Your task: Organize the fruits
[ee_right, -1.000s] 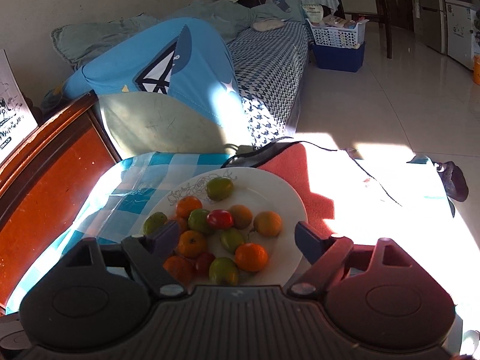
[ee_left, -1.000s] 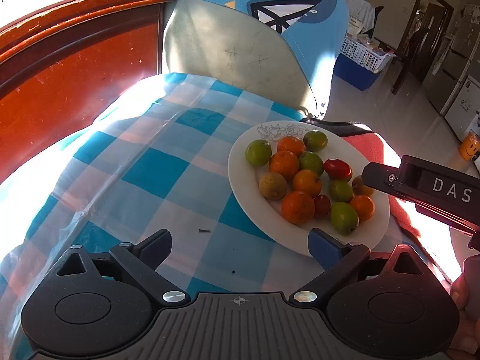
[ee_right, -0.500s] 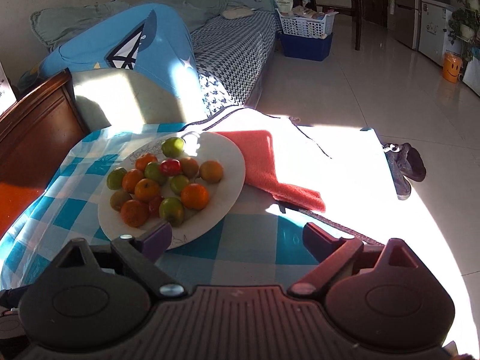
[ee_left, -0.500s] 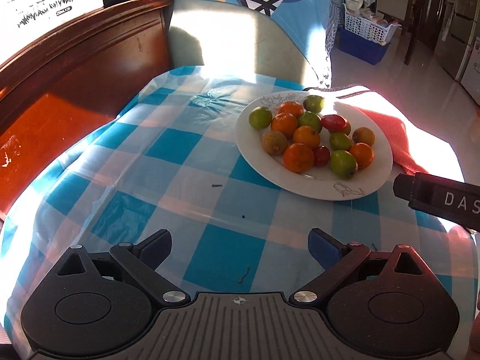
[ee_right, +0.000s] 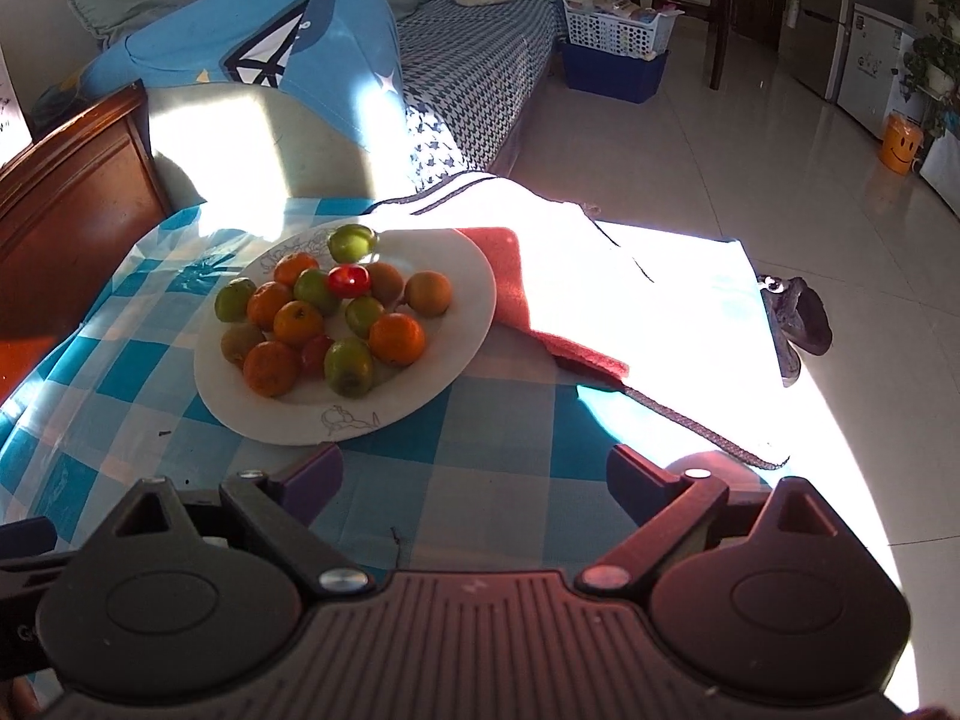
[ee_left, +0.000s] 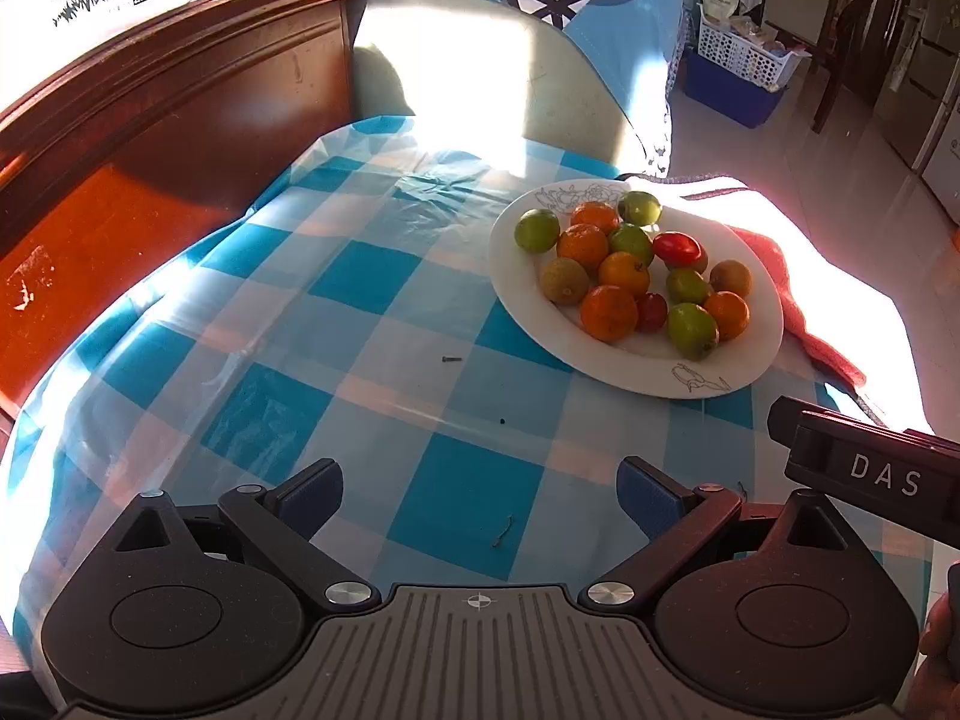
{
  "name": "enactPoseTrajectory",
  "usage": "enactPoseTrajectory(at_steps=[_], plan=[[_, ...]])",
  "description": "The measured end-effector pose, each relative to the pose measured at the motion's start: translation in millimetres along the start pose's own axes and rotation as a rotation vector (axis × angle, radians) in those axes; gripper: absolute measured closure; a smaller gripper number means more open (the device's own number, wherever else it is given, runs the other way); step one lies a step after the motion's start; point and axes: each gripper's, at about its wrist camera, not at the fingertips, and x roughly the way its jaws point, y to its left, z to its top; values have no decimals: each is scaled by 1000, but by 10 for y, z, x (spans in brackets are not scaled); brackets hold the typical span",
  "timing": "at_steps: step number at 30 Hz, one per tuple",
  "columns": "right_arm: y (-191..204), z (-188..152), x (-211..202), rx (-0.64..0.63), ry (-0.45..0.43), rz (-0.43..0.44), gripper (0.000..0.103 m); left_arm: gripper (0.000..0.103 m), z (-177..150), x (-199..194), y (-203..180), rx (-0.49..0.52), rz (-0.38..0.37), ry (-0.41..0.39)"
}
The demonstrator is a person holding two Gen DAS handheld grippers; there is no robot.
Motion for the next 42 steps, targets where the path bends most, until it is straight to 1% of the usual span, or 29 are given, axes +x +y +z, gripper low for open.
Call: enactPoseTrajectory(at_steps=[2, 5, 8, 11, 15, 17, 19, 22, 24, 26, 28, 30, 33, 35, 38, 40, 42], plan=[[-9, 29, 8, -8, 7, 9, 9, 4, 27, 11, 22, -1, -7, 4], [-33, 70, 18, -26, 18, 19, 8, 4, 93, -3, 87, -22, 10, -17], [-72, 76, 30, -24, 25, 6, 7, 4, 161, -19, 140, -44, -3, -27], [-120, 94, 66, 32, 36, 8, 6, 4, 200, -16, 131, -31, 6, -32], [-167, 100, 91, 165, 49, 18, 5, 4, 233, 10, 107, 16, 31, -38], [-139, 84, 120, 181, 69, 23, 4, 4, 255, 12, 95, 40, 37, -41], [-74, 82, 139, 162, 92, 11, 4, 4, 294, -4, 72, 83, 31, -52], [38, 79, 128, 122, 91, 2, 3, 4, 316, -24, 40, 155, -5, -77], [103, 44, 122, 105, 90, -33, 2, 4, 309, -22, 62, 167, -33, -92], [147, 6, 148, 85, 114, -55, 2, 4, 303, -16, 91, 142, -56, -96], [159, -15, 174, 107, 135, -68, 2, 4, 312, 5, 92, 133, -54, -96], [152, -28, 190, 135, 153, -81, 2, 4, 321, 12, 90, 145, -56, -104], [126, -27, 189, 144, 167, -73, 2, 4, 340, 23, 96, 152, -71, -92], [123, -18, 165, 139, 159, -76, 2, 4, 349, 22, 104, 152, -73, -87], [176, -16, 95, 113, 120, -93, 2, 4, 349, 13, 120, 157, -60, -79], [205, -21, 96, 99, 117, -96, 2, 4, 337, 2, 128, 163, -39, -77], [219, -35, 120, 111, 132, -97, 2, 4, 327, -7, 132, 174, -21, -81]])
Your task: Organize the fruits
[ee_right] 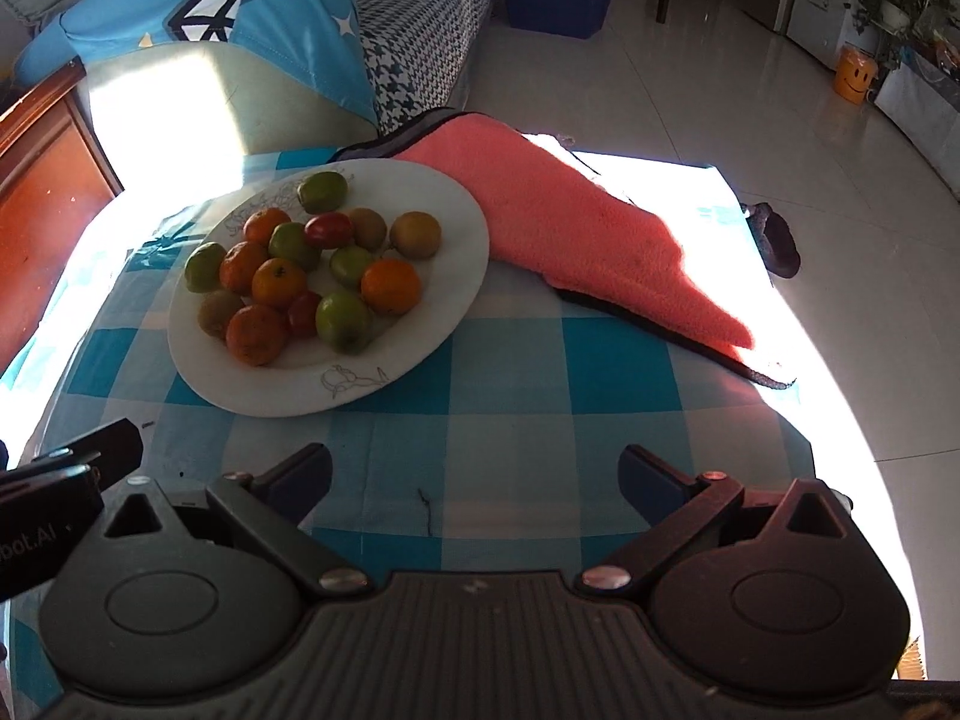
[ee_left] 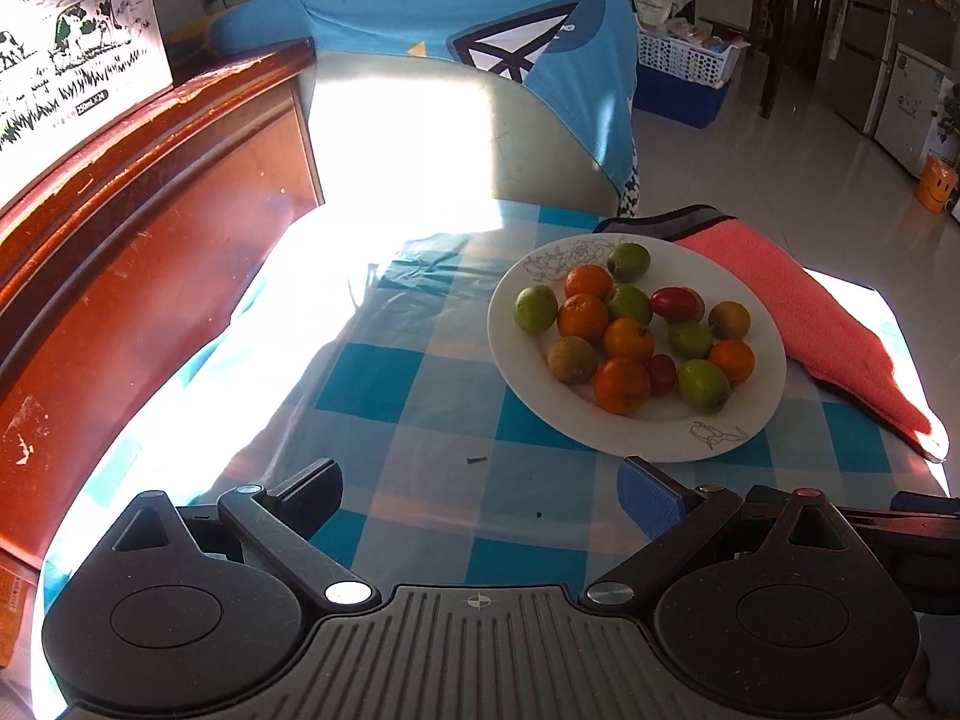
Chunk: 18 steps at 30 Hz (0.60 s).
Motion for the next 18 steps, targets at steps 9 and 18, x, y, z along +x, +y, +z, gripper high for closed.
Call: enactPoseTrajectory(at_steps=[9, 18], plan=[[95, -64, 112, -13, 36, -36, 2, 4, -9, 29, 49, -19, 7, 14], [104, -25, -15, -78, 41, 44, 2, 4, 85, -46, -117, 28, -2, 10]])
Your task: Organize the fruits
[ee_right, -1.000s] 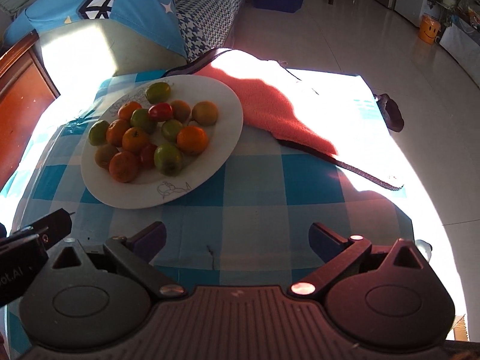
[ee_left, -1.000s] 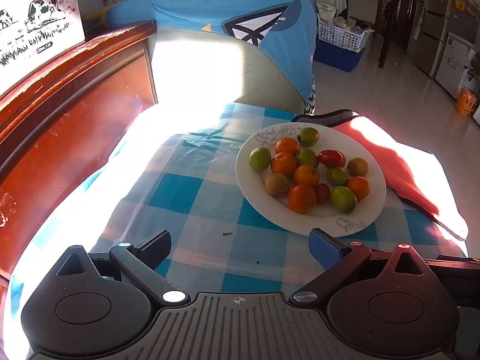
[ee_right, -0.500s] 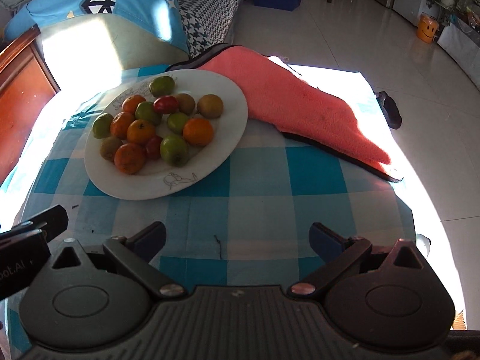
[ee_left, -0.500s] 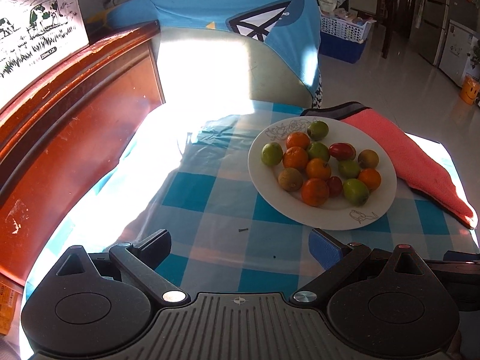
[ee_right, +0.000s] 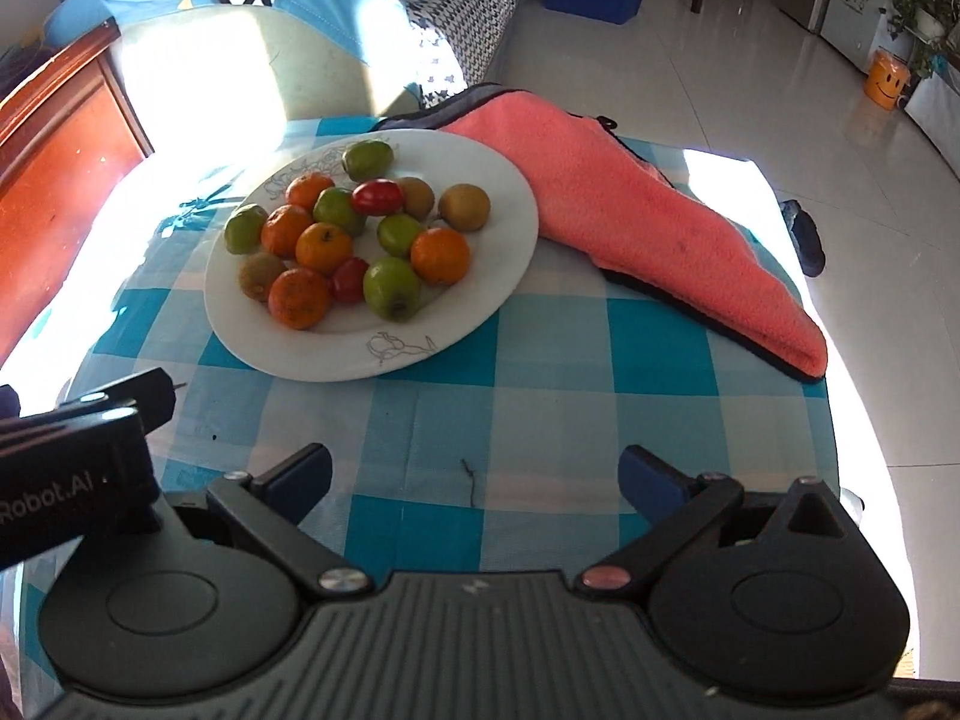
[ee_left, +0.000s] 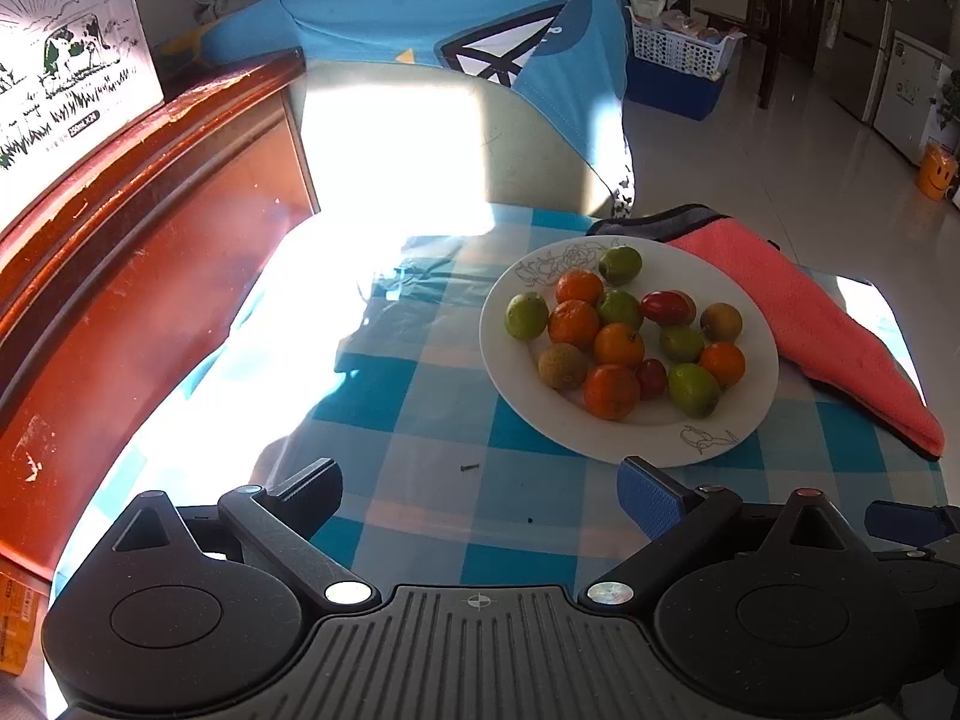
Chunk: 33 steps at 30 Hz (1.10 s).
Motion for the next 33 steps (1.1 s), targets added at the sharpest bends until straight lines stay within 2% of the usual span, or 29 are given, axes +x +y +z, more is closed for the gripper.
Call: enactPoseTrajectory(at_steps=[4, 8, 17, 26, 33], plan=[[24, -10, -19, -15, 0, 0, 2, 4, 9, -10, -87, 18, 1, -6], [-58, -4, 44, 32, 32, 15, 2, 4, 8, 26, -47, 13, -7, -5], [-180, 8, 110, 73, 29, 14, 1, 4, -11, 145, 114, -19, 39, 10], [-129, 24, 142, 18, 2, -22, 1, 4, -70, 244, 184, -49, 68, 37], [-79, 41, 142, -34, -25, -56, 1, 4, -61, 185, 107, -42, 43, 41]])
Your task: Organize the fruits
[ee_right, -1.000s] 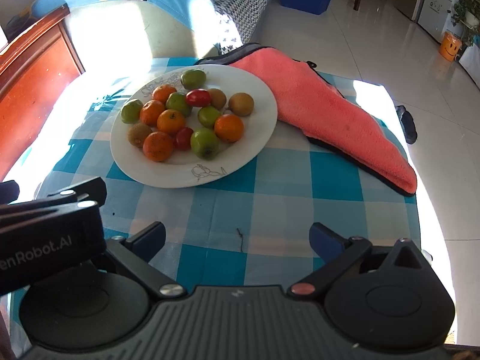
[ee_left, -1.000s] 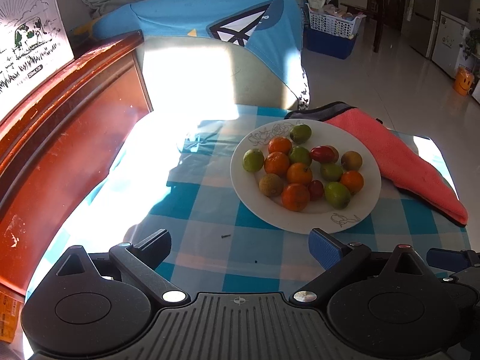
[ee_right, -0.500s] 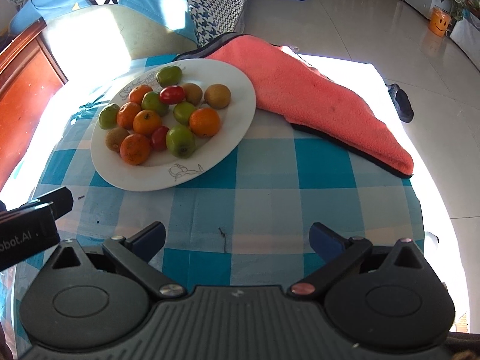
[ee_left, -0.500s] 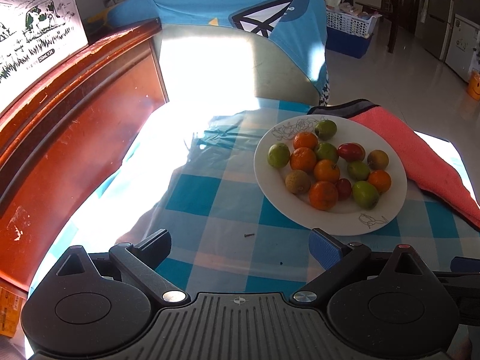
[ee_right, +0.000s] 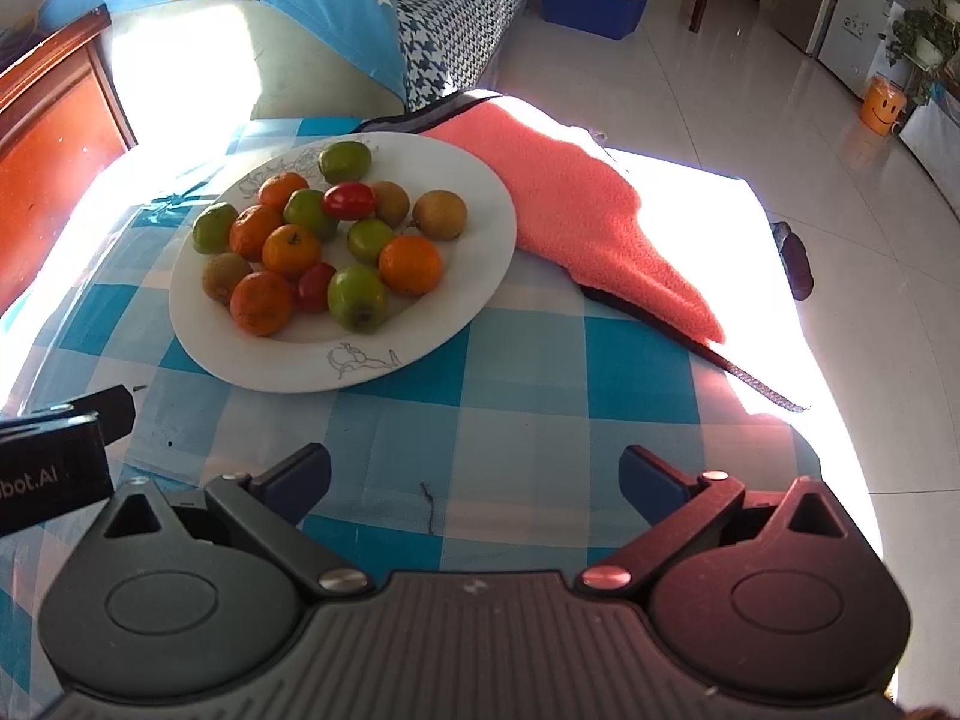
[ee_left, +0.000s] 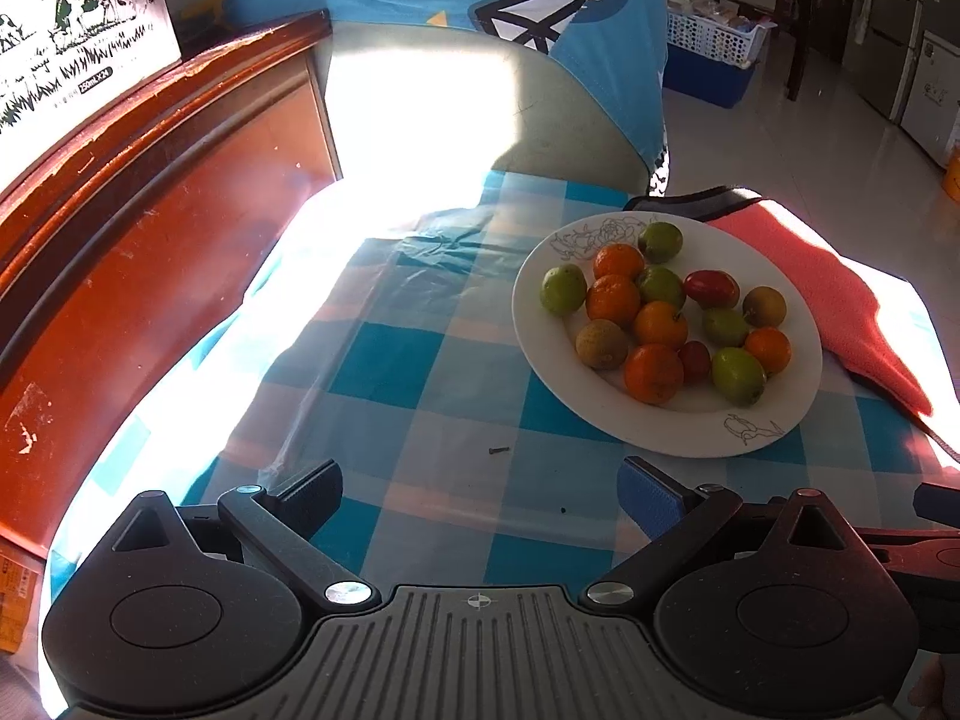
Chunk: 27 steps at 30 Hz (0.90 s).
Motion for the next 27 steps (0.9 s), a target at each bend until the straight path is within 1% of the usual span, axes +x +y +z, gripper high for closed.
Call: enactPoseTrajectory(at_steps=[3, 7, 10, 16, 27], plan=[[-12, 11, -4, -3, -6, -7, 1, 4, -4, -23, -27, -1, 11, -15], [-32, 25, -19, -1, -17, -9, 1, 4, 4, -21, -47, 2, 34, -10], [-48, 29, -30, 1, -20, -10, 1, 4, 3, -28, -53, 2, 36, -12], [-75, 31, -40, 10, -21, -11, 1, 4, -9, 9, -92, 21, 59, -5], [-74, 26, -50, 5, -26, -15, 1, 4, -6, 50, -90, 17, 85, 13]])
